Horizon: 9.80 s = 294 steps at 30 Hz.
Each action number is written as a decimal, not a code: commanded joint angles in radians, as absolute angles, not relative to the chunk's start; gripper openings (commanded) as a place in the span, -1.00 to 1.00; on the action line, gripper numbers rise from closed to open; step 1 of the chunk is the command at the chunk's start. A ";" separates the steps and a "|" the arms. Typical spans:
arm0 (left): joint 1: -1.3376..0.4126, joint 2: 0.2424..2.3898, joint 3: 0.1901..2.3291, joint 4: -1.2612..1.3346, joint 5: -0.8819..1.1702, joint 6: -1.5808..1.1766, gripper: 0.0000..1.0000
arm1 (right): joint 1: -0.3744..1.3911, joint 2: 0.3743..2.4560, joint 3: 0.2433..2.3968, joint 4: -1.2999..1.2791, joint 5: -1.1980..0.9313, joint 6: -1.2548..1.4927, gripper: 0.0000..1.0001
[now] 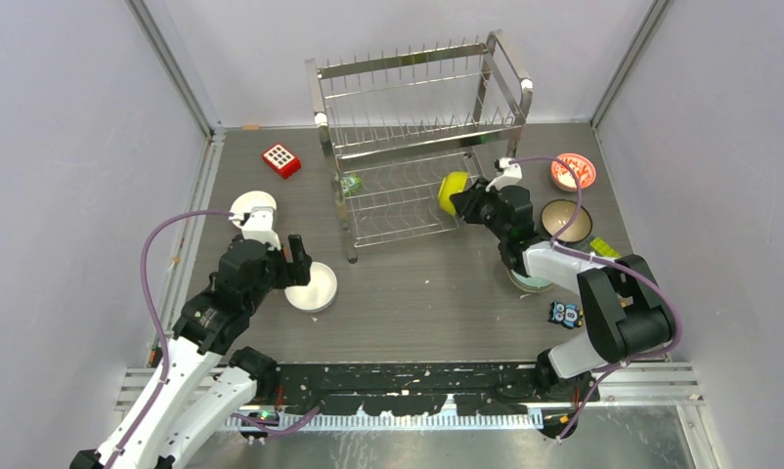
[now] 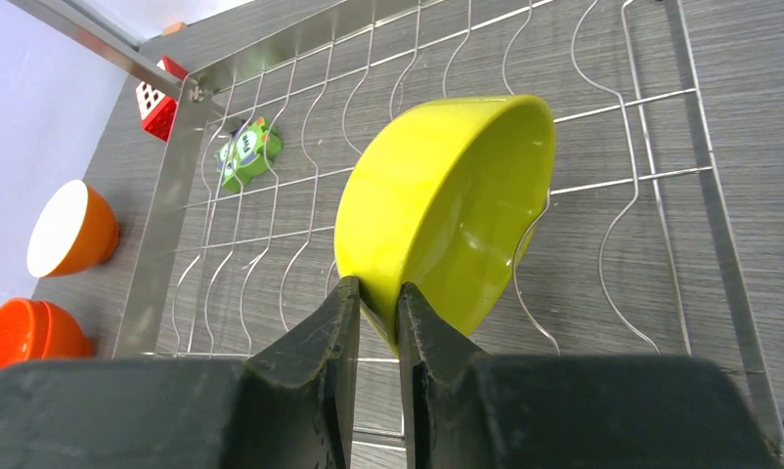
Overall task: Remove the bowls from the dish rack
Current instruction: Pick up the bowl from the dish rack, then place the bowl at the center of the board.
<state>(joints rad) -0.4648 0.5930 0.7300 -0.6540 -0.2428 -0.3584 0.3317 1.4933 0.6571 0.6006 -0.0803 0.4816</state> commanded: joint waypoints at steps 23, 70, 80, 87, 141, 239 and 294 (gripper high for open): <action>-0.469 0.586 0.724 -0.609 -0.250 -0.347 0.59 | 0.328 1.442 0.638 0.775 -0.114 0.533 -0.98; -0.469 0.597 0.726 -0.609 -0.266 -0.348 0.58 | 0.328 1.385 0.639 0.995 -0.454 0.813 -0.99; -0.469 0.601 0.729 -0.613 -0.275 -0.351 0.58 | 0.467 1.097 0.613 0.585 -0.446 0.593 -0.98; -0.469 0.587 0.740 -0.625 -0.351 -0.394 0.67 | 0.617 0.917 0.657 0.224 -0.331 0.414 -0.99; -1.121 0.945 1.020 -0.668 -0.354 -0.575 0.72 | 1.479 1.070 1.010 -0.626 0.431 -0.209 -0.99; -1.123 0.873 0.910 -0.674 -0.632 -0.727 -1.00 | 1.015 0.893 1.081 -0.564 0.487 0.575 1.00; -1.120 0.961 0.946 -0.803 -0.614 -1.054 -1.00 | 1.270 1.371 1.166 -0.614 0.637 0.783 -0.75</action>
